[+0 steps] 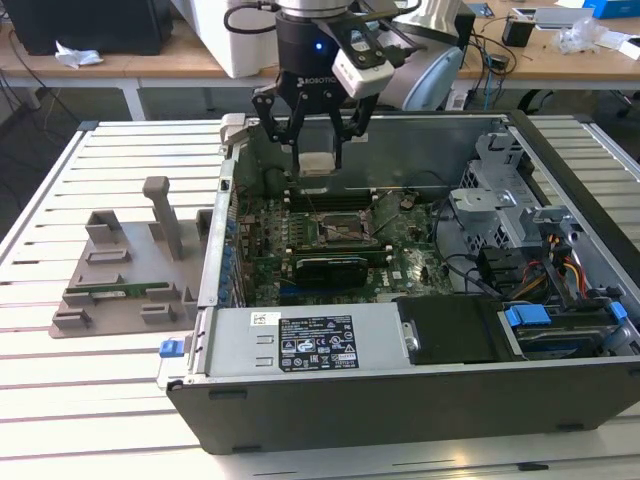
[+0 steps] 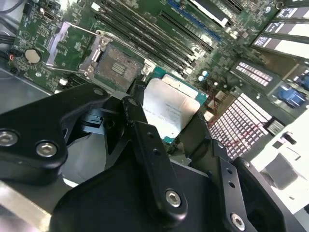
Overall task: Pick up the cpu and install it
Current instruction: 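Pick up the cpu and move it towards the insertion slot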
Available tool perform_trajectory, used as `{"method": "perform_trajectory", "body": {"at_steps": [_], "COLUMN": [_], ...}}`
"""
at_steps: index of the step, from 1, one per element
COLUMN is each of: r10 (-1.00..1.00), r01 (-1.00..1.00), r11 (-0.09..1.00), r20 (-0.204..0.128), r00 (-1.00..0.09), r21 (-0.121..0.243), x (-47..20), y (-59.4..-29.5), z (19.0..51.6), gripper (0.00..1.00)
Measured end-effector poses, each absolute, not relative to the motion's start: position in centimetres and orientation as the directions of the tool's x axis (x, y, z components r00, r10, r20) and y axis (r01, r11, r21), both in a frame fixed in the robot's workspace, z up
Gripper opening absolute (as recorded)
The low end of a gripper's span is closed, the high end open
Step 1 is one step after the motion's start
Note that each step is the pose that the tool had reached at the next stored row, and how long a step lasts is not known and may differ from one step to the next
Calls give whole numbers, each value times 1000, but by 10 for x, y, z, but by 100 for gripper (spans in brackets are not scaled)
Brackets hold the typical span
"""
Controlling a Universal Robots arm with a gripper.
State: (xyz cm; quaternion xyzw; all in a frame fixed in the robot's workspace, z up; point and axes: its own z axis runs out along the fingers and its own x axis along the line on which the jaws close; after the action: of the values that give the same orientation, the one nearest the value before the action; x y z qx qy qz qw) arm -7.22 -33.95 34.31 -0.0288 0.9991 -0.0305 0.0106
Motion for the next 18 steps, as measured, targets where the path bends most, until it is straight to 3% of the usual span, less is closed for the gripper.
{"method": "perform_trajectory", "body": {"at_steps": [18], "r10": [-58], "r01": [-57], "r11": [996], "r20": [-19], "r00": [-998], "r21": [-62], "x": [-37], "y": [-338], "z": [325], "gripper": [55]}}
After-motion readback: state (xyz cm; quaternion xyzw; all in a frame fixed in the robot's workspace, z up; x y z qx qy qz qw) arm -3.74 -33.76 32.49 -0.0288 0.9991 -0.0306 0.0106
